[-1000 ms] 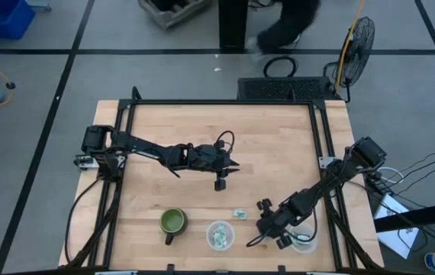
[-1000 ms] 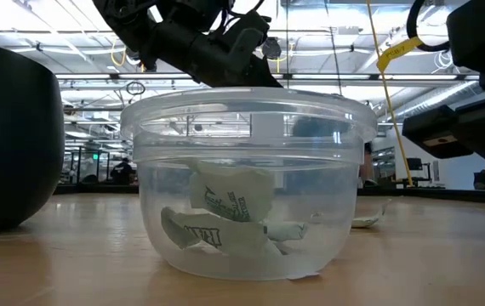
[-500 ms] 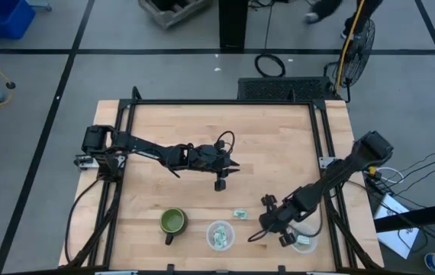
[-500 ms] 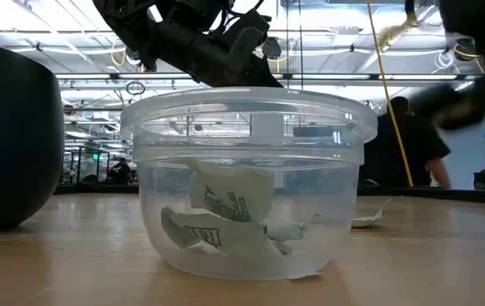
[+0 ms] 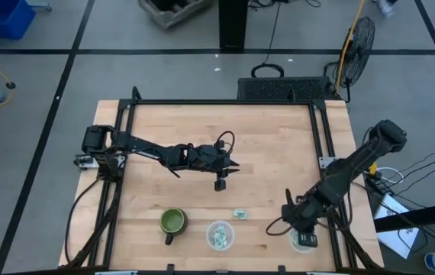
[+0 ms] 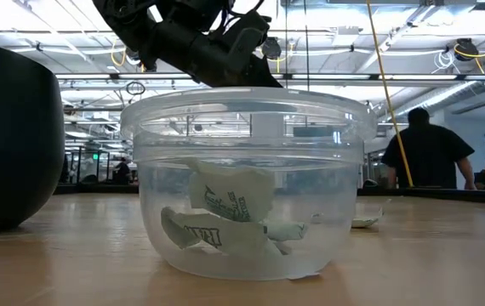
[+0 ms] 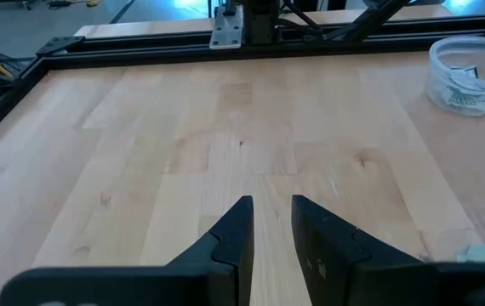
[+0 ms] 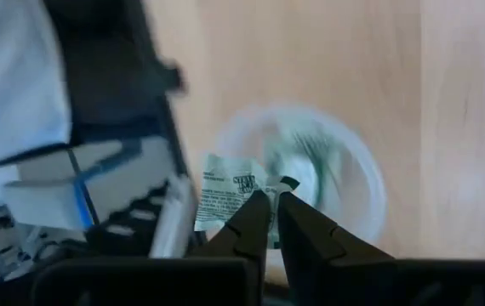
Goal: Pick and place Stevia / Truvia into bins
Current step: Put the green stevia packet into the right transparent container
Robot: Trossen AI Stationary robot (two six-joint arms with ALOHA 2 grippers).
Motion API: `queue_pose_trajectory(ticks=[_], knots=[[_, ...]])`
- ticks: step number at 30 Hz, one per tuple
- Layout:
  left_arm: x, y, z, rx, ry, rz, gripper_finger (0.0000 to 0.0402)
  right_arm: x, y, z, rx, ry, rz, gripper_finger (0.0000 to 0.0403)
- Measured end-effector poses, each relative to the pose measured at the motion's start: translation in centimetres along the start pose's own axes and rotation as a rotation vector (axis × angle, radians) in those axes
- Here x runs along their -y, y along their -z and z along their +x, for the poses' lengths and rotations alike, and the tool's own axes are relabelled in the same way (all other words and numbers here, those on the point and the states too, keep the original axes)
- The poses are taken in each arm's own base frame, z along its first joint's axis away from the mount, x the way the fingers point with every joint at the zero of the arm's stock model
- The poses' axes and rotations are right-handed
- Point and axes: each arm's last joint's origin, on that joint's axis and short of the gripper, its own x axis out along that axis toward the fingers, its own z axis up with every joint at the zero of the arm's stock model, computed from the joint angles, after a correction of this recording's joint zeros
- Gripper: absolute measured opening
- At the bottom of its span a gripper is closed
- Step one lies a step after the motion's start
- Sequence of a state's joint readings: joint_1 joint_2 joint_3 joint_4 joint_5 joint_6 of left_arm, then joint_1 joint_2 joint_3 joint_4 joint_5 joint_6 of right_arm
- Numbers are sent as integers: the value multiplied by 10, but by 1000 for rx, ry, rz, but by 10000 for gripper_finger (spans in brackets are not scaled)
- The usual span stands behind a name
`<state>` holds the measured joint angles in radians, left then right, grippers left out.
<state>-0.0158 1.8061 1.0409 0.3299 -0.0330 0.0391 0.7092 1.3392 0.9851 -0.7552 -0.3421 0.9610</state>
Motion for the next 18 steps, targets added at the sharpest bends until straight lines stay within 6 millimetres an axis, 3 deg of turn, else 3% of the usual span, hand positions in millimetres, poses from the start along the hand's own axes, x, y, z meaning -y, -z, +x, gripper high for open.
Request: queue_pose_trajectory(ticks=[4,8,18], knots=[[0,0,0,-2,0,0,88,17,12,27,-127,72,78,19],[0,0,0,-3,0,1,88,22,14,40,-125,74,105,18],[0,-1,0,7,-1,14,88,19,8,46,-20,57,117,67]])
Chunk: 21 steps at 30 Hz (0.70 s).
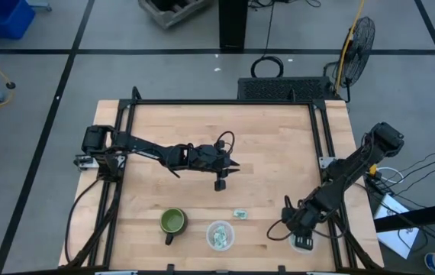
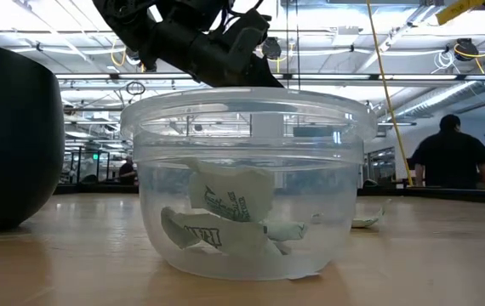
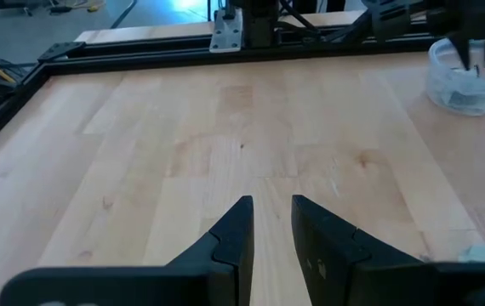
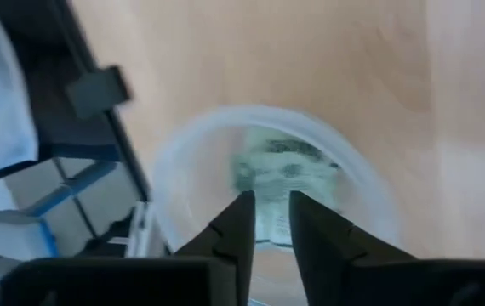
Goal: Pick and place Stevia / Truvia into bins
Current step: Put the green stevia packet into the right transparent container, then put the green stevia packet into the left transparent container
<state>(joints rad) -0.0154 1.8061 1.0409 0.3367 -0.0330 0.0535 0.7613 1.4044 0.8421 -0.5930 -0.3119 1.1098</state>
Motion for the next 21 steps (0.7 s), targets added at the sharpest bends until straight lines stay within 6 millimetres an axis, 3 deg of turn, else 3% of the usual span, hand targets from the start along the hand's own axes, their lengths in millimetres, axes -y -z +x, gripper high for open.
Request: queue_pose_trajectory(ticks=[7,12,21], knots=[[0,0,0,-3,1,22,88,-6,-2,-2,27,-62,-1,106],[4,3,0,-26,74,5,88,-6,-2,-1,27,-63,16,103],[30,14,-3,-140,234,54,88,-5,-3,-12,55,-97,-97,99]])
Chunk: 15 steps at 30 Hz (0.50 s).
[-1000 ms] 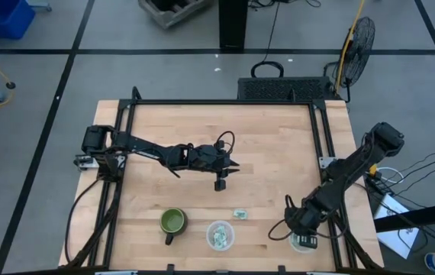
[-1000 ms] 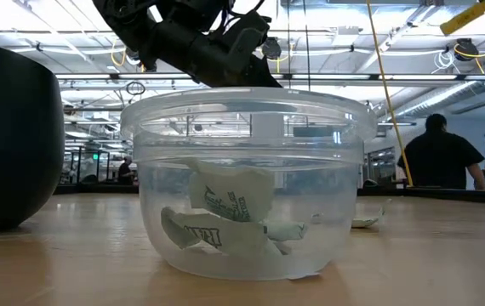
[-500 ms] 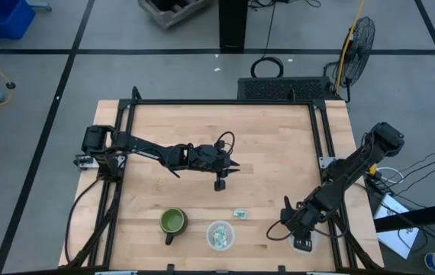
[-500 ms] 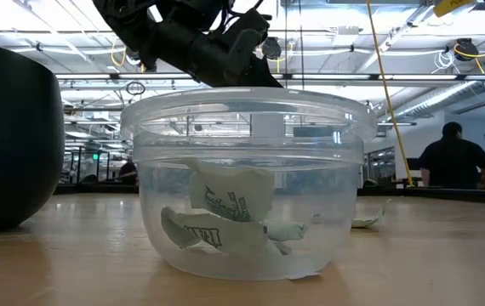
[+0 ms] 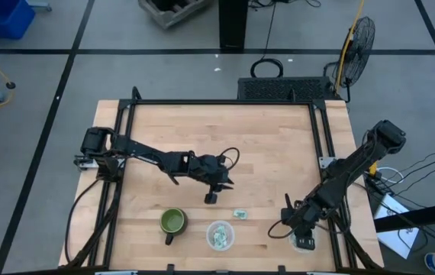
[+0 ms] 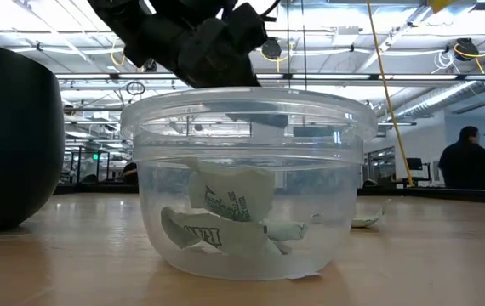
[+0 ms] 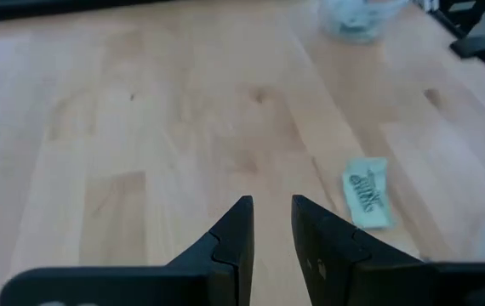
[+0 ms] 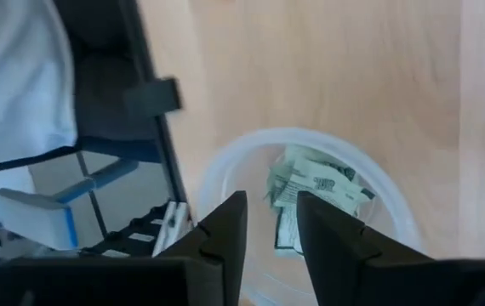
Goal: Pick and place Stevia / Truvia into bins
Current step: Put the green stevia packet into the left transparent container
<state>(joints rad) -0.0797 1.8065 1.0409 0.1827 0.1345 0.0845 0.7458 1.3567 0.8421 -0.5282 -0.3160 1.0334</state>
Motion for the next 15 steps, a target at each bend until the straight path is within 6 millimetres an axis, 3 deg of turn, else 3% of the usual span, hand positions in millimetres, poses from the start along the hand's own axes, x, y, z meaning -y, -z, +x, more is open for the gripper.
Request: queue_pose_trajectory(ticks=[8,15], knots=[[20,-30,0,69,5,21,88,4,-5,-45,229,-55,-226,104],[48,-53,13,-66,-27,15,88,15,-12,-78,554,181,-562,104]])
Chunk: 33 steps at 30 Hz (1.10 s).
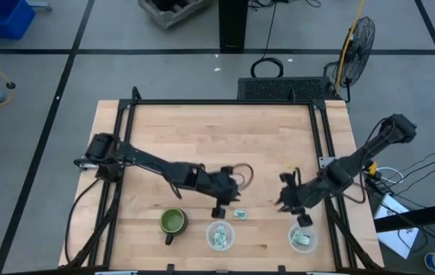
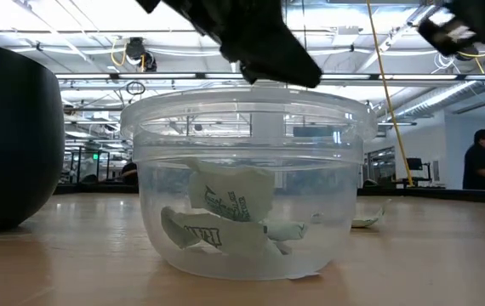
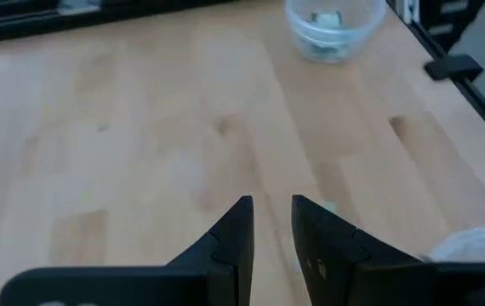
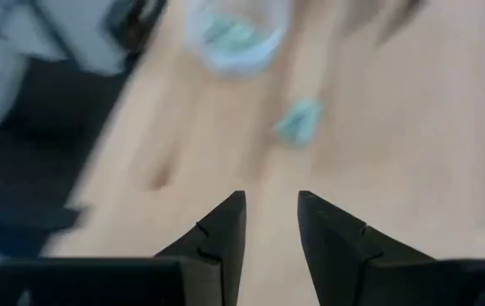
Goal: Pick and place Stevia / Truvia into bins
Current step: Put the green stevia packet into the left transparent container
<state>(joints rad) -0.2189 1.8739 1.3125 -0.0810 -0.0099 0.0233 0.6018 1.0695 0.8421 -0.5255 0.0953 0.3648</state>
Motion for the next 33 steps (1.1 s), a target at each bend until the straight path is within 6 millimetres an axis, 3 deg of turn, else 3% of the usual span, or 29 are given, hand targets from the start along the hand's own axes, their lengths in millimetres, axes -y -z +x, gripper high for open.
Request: queue_pose_trajectory(ticks=[4,8,14,18,24,33], knots=[[19,-7,20,-57,24,5,88,13,-1,-3,120,212,-96,105],[34,-14,40,-62,45,-107,88,24,6,-1,185,406,-94,105],[44,-21,53,-58,52,-255,88,39,33,7,160,579,-109,105],[40,-12,64,-82,24,-357,88,42,37,5,152,612,-188,105],[34,16,88,-185,-56,-376,88,39,18,-10,341,602,-260,105],[38,18,90,-185,-79,-436,88,39,11,-36,472,621,-357,105]])
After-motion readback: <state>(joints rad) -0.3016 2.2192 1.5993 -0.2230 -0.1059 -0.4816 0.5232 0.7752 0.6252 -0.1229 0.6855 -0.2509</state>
